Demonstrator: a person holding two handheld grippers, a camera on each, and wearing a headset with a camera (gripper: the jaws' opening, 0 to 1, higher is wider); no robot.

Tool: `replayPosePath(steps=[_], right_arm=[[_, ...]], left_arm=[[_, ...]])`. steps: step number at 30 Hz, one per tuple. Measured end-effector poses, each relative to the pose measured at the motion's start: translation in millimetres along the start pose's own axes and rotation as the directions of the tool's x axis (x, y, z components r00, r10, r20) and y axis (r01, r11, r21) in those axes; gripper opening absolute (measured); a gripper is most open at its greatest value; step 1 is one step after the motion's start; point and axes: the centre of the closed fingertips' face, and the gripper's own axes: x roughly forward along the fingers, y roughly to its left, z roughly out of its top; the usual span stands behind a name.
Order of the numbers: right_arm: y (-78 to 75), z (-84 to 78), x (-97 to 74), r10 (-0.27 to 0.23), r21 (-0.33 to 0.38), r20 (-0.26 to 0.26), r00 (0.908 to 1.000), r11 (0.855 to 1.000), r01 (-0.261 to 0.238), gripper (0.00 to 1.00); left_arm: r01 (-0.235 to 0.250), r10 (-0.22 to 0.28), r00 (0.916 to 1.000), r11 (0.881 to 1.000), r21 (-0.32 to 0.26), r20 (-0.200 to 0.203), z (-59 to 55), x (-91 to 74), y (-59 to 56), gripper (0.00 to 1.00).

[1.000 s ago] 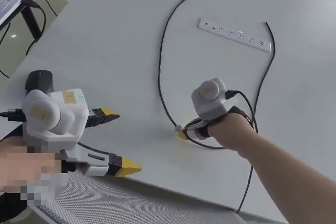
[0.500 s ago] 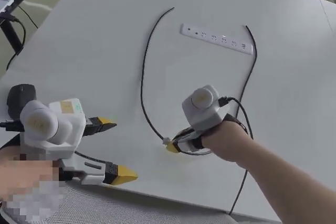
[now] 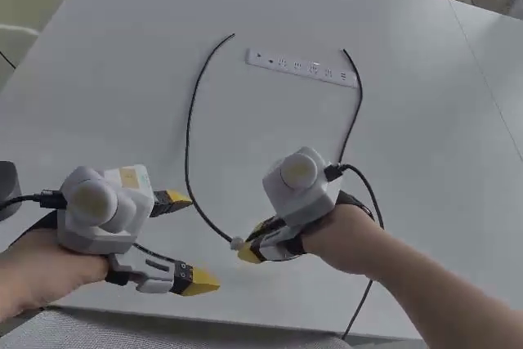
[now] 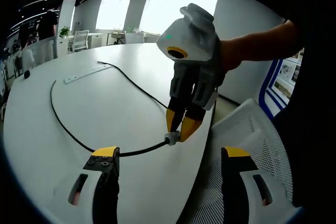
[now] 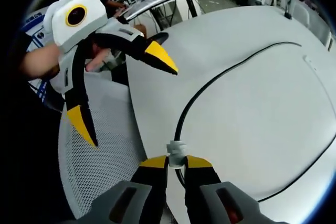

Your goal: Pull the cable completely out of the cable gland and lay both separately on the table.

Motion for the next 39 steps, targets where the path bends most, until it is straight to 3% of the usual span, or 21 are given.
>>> replayPosePath(steps=[6, 11, 24, 32, 39], right_arm=[[14.4, 1.7, -8.5, 0.012, -0.054, 0.008, 0.9999, 0.998, -0.012, 0.06], [25.7, 0.7, -16.4, 0.019, -0.148, -0.012, 0.9998, 0.989, -0.02, 0.06], [38.8, -4.4, -27.3, 0.021, -0.28, -0.056, 0.9982, 0.959, -0.036, 0.06], [44.7, -5.7, -28.1, 0.029, -0.307, -0.065, 0.9975, 0.951, -0.047, 0.06], [47.1, -9.6, -28.2, 0.029, -0.338, -0.082, 0.9962, 0.939, -0.055, 0.06]], left_arm=[[0.052, -0.052, 0.9986, 0.999, 0.01, -0.006, 0.1, 10.6, -3.2, 0.78], [0.096, -0.092, 0.994, 0.993, 0.063, -0.059, -7.4, 17.7, -11.4, 0.76], [0.177, -0.176, 0.9841, 0.983, 0.056, -0.028, 1.2, 27.2, -34.2, 0.55], [0.211, -0.211, 0.9775, 0.976, 0.053, -0.01, 4.5, 29.3, -45.7, 0.36], [0.217, -0.217, 0.9761, 0.974, 0.061, -0.014, 3.1, 29.6, -50.6, 0.28]])
